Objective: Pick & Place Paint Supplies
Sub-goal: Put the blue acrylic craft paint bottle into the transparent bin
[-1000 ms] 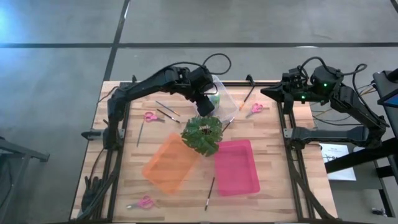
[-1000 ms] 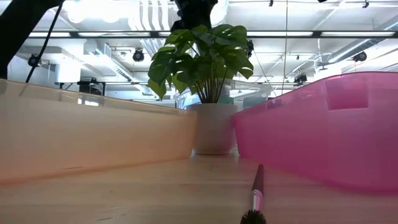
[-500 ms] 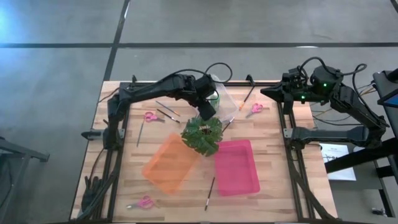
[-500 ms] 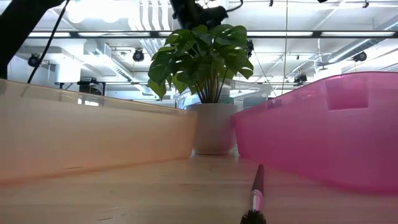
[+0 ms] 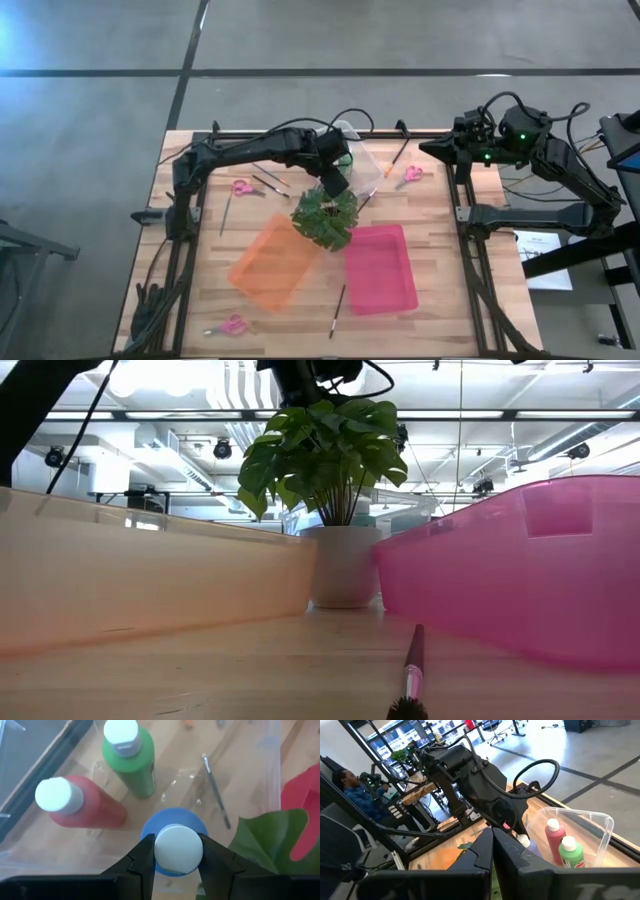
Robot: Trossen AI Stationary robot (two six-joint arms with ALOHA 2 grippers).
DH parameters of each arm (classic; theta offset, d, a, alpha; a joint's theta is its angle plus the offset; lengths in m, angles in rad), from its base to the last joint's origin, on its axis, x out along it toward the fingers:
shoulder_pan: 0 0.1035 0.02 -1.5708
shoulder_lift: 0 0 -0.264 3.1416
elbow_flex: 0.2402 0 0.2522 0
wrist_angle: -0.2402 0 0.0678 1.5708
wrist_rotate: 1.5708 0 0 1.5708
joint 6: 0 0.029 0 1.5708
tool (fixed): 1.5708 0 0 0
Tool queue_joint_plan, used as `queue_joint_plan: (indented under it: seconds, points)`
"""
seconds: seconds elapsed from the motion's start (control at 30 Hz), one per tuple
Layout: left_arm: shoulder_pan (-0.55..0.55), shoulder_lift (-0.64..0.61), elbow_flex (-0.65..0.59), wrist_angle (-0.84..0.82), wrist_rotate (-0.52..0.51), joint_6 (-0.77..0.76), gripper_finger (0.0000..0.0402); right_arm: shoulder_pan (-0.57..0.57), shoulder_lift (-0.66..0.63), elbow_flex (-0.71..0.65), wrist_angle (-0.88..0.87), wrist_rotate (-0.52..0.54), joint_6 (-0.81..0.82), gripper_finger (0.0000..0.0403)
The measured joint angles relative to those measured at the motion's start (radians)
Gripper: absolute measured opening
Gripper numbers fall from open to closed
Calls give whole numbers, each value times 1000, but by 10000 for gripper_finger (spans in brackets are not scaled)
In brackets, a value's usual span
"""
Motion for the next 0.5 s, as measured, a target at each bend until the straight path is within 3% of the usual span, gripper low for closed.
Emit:
queue_joint_plan:
  seconds: [0.5]
  points:
    - [0, 0, -39, 43, -3, 0, 122, 0, 0, 0, 1, 0, -5, 8]
